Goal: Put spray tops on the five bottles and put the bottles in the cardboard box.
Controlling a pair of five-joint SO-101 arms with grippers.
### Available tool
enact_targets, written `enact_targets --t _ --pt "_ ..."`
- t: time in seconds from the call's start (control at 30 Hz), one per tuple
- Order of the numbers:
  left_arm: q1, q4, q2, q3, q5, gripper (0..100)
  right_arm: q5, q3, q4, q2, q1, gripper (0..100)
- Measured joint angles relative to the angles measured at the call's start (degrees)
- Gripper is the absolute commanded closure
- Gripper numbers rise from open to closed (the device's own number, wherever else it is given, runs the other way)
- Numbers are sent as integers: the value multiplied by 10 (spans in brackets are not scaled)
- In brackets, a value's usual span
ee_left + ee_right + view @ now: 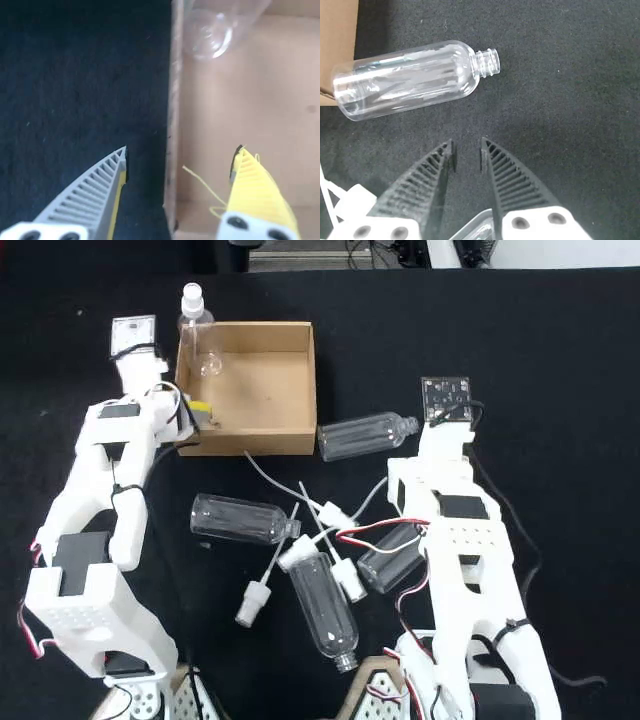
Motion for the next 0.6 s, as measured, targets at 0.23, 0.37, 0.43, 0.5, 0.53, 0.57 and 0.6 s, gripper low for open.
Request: enact_targets --t 0.23,0.37,0.43,0.5,0.53,0.57,0.6 --pt "-3 49 0 -1 26 683 0 0 0 0 0 935" --pt "-3 84 0 -17 35 683 0 0 0 0 0 935" --pt "-3 95 0 -18 35 683 0 0 0 0 0 935" --pt "-3 100 0 -18 36 683 0 0 0 0 0 935" --pt "-3 100 0 -18 36 683 0 0 0 0 0 935" --pt "-3 103 0 -18 36 683 0 0 0 0 0 935" --pt "-3 104 0 -18 36 683 0 0 0 0 0 935"
